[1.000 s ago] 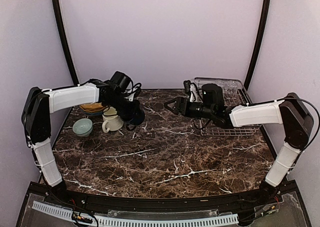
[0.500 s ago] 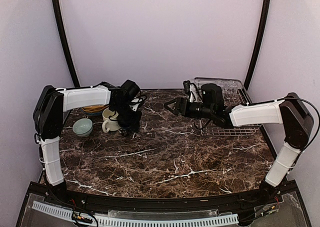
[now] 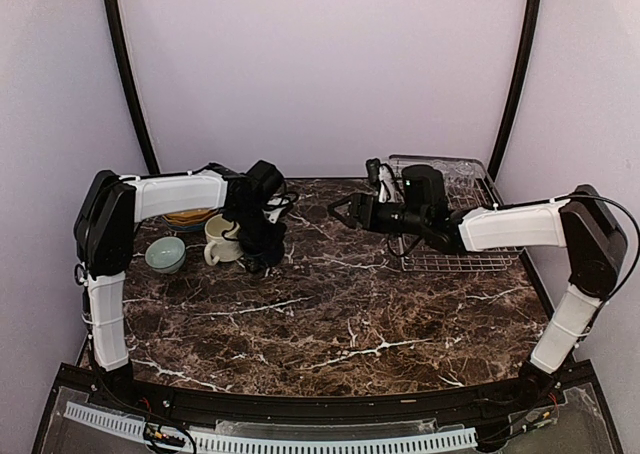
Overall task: Unload the mixed dishes from the dish rack
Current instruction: Place the cup at the corner of the board, then grab the cup from the dish rack.
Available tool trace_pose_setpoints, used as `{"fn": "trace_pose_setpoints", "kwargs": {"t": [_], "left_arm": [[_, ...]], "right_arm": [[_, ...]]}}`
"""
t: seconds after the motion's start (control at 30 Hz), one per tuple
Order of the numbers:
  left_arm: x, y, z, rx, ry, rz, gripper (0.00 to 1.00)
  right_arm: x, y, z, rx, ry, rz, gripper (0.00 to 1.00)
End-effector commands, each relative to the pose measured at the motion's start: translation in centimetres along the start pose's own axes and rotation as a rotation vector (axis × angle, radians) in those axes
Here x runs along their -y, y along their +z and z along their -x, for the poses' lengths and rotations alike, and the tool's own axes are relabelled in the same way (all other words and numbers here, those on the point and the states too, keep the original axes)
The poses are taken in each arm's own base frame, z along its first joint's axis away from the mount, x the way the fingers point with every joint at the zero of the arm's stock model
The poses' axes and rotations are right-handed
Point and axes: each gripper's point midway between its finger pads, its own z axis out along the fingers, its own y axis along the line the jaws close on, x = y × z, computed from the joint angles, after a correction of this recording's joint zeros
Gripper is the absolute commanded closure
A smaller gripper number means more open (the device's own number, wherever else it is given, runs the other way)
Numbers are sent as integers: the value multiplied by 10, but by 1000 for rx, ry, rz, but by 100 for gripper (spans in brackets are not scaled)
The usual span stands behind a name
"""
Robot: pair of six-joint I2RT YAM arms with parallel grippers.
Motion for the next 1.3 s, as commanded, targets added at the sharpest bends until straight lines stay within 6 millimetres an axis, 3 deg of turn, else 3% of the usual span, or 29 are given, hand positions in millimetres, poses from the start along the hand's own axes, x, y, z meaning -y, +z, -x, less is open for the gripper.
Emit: {"fn": "trace_pose_setpoints", "kwargs": {"t": [0.0, 0.33, 0.43, 0.53, 0.87, 1.03, 1.13, 1.27], "left_arm": [[2, -18, 15, 44, 22, 2, 85], [5, -25, 13, 32, 17, -16, 74], [12, -35, 14, 58, 21, -53, 70], [18, -51, 21, 119, 30, -88, 60], [29, -98, 31, 294, 68, -146, 36], [35, -121, 35, 397, 84, -184, 25], [36, -134, 37, 458, 96, -192, 23], [37, -146, 37, 511, 111, -201, 22]], "right_arm": [[-1, -12, 10, 43, -38, -28, 13], [12, -34, 23, 66, -109, -151, 8], [24, -42, 34, 55, -136, -239, 7], [43, -55, 45, 38, -164, -354, 4], [152, -105, 89, -76, -110, -675, 1], [213, -108, 112, -136, -47, -759, 1], [247, -108, 118, -146, -5, -784, 1], [281, -107, 141, -119, 28, -822, 1]]}}
